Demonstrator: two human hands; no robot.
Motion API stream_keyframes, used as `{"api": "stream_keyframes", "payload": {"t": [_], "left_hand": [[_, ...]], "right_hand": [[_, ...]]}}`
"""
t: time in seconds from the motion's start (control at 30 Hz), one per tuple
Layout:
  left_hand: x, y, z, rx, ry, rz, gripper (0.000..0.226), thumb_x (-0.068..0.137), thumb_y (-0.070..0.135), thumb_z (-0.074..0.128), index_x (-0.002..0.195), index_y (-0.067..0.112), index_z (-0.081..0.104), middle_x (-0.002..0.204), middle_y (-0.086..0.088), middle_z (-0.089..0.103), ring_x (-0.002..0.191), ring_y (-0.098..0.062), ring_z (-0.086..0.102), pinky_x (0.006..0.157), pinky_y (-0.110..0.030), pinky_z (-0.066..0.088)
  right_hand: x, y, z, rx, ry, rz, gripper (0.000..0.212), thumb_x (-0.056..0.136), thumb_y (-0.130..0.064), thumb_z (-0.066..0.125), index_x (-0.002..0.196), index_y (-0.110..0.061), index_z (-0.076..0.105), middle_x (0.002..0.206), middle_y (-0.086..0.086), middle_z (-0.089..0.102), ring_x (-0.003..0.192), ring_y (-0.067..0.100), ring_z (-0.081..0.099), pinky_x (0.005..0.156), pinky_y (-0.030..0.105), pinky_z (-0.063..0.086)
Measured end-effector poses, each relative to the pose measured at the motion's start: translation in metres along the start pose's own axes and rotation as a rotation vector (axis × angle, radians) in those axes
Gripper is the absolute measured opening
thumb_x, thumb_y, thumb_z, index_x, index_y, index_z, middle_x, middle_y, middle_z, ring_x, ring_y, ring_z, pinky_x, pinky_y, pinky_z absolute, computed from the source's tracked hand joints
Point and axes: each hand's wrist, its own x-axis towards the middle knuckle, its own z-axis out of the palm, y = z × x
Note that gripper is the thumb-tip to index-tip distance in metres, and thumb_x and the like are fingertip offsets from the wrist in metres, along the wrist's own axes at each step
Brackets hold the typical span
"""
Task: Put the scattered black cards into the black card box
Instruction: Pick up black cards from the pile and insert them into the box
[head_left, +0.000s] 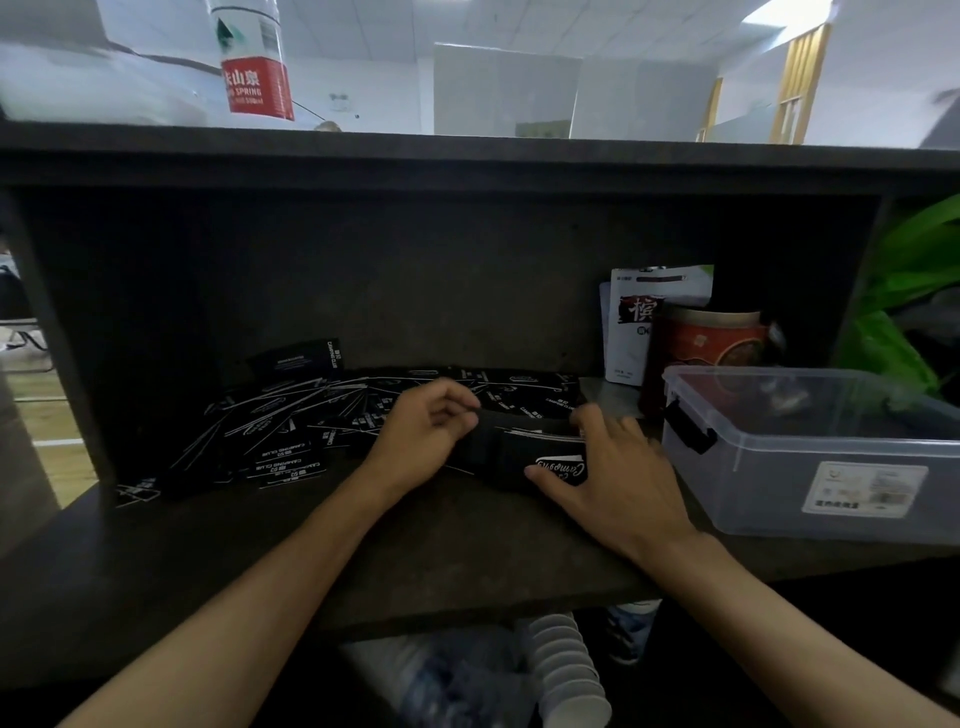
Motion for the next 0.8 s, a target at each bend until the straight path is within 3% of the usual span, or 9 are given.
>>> {"api": "stream_keyframes", "payload": {"t": [0.1, 0.17, 0.27, 0.33, 0.4, 0.5, 0.57, 0.7, 0.8], "left_hand": [[-0.005, 0.009, 0.001, -0.102, -0.117, -0.03, 0.018, 0.092, 0.007, 0.062, 0.094, 0.024, 0.069, 0.088, 0.01, 0.073, 0.085, 0.0, 0.067, 0.067, -0.01, 0.048], [-0.007, 0.011, 0.002, -0.144, -0.197, -0.071, 0.019, 0.094, 0.009, 0.058, 0.095, 0.023, 0.07, 0.091, 0.008, 0.074, 0.084, 0.0, 0.067, 0.064, -0.01, 0.047], [-0.008, 0.013, 0.003, -0.117, -0.272, -0.103, 0.022, 0.096, 0.013, 0.055, 0.093, 0.027, 0.072, 0.091, 0.007, 0.074, 0.085, -0.003, 0.068, 0.068, -0.014, 0.049], [-0.005, 0.009, 0.004, -0.038, -0.172, -0.124, 0.02, 0.096, 0.015, 0.055, 0.094, 0.028, 0.07, 0.09, 0.007, 0.074, 0.088, -0.002, 0.067, 0.078, -0.022, 0.051], [0.002, -0.004, 0.001, 0.312, 0.023, -0.098, 0.01, 0.095, 0.027, 0.059, 0.101, 0.028, 0.066, 0.095, 0.008, 0.069, 0.096, -0.005, 0.063, 0.093, -0.035, 0.05], [0.005, -0.021, -0.002, 0.844, -0.008, -0.118, 0.048, 0.084, 0.057, 0.062, 0.123, 0.029, 0.059, 0.12, 0.001, 0.054, 0.117, -0.019, 0.048, 0.105, -0.04, 0.037], [0.007, -0.027, 0.0, 0.879, -0.058, -0.139, 0.056, 0.08, 0.062, 0.063, 0.125, 0.028, 0.058, 0.126, -0.003, 0.05, 0.121, -0.022, 0.043, 0.105, -0.039, 0.033], [0.01, -0.029, 0.004, 0.741, -0.004, -0.155, 0.051, 0.075, 0.056, 0.073, 0.117, 0.029, 0.061, 0.127, -0.002, 0.052, 0.122, -0.021, 0.045, 0.102, -0.035, 0.031], [0.011, -0.03, 0.001, 0.745, -0.018, -0.21, 0.068, 0.073, 0.059, 0.073, 0.129, 0.026, 0.054, 0.129, -0.002, 0.053, 0.125, -0.023, 0.045, 0.105, -0.037, 0.032]], "right_hand": [[-0.001, 0.001, 0.001, -0.009, 0.009, -0.006, 0.084, 0.075, -0.083, 0.041, 0.142, -0.036, 0.028, 0.138, 0.0, 0.035, 0.125, 0.021, 0.036, 0.099, 0.047, 0.044], [0.0, 0.0, 0.002, 0.003, -0.026, -0.068, 0.08, 0.076, -0.083, 0.038, 0.142, -0.038, 0.035, 0.148, -0.002, 0.026, 0.134, 0.02, 0.026, 0.104, 0.05, 0.038], [0.002, -0.001, 0.003, 0.025, -0.096, -0.133, 0.074, 0.078, -0.083, 0.032, 0.135, -0.037, 0.045, 0.137, -0.009, 0.042, 0.127, 0.013, 0.033, 0.1, 0.044, 0.041], [0.003, -0.001, 0.003, 0.036, -0.107, -0.152, 0.069, 0.08, -0.082, 0.033, 0.132, -0.039, 0.047, 0.128, -0.012, 0.047, 0.12, 0.01, 0.036, 0.096, 0.04, 0.043], [0.004, 0.0, 0.003, 0.049, -0.112, -0.163, 0.065, 0.081, -0.081, 0.033, 0.131, -0.041, 0.046, 0.124, -0.012, 0.047, 0.116, 0.009, 0.037, 0.094, 0.039, 0.043], [0.003, -0.001, 0.002, 0.061, -0.056, -0.157, 0.061, 0.083, -0.08, 0.033, 0.128, -0.041, 0.045, 0.11, -0.013, 0.042, 0.106, 0.006, 0.037, 0.086, 0.033, 0.042], [0.002, -0.003, 0.001, 0.052, -0.012, -0.151, 0.06, 0.084, -0.08, 0.034, 0.126, -0.039, 0.046, 0.107, -0.012, 0.041, 0.101, 0.005, 0.035, 0.081, 0.031, 0.039], [0.002, -0.003, 0.001, 0.029, -0.092, -0.146, 0.065, 0.081, -0.08, 0.034, 0.128, -0.038, 0.049, 0.112, -0.01, 0.048, 0.107, 0.008, 0.038, 0.086, 0.032, 0.04], [0.002, -0.004, 0.001, 0.03, -0.097, -0.141, 0.064, 0.081, -0.08, 0.035, 0.129, -0.038, 0.049, 0.115, -0.01, 0.049, 0.109, 0.008, 0.038, 0.088, 0.033, 0.041]]}}
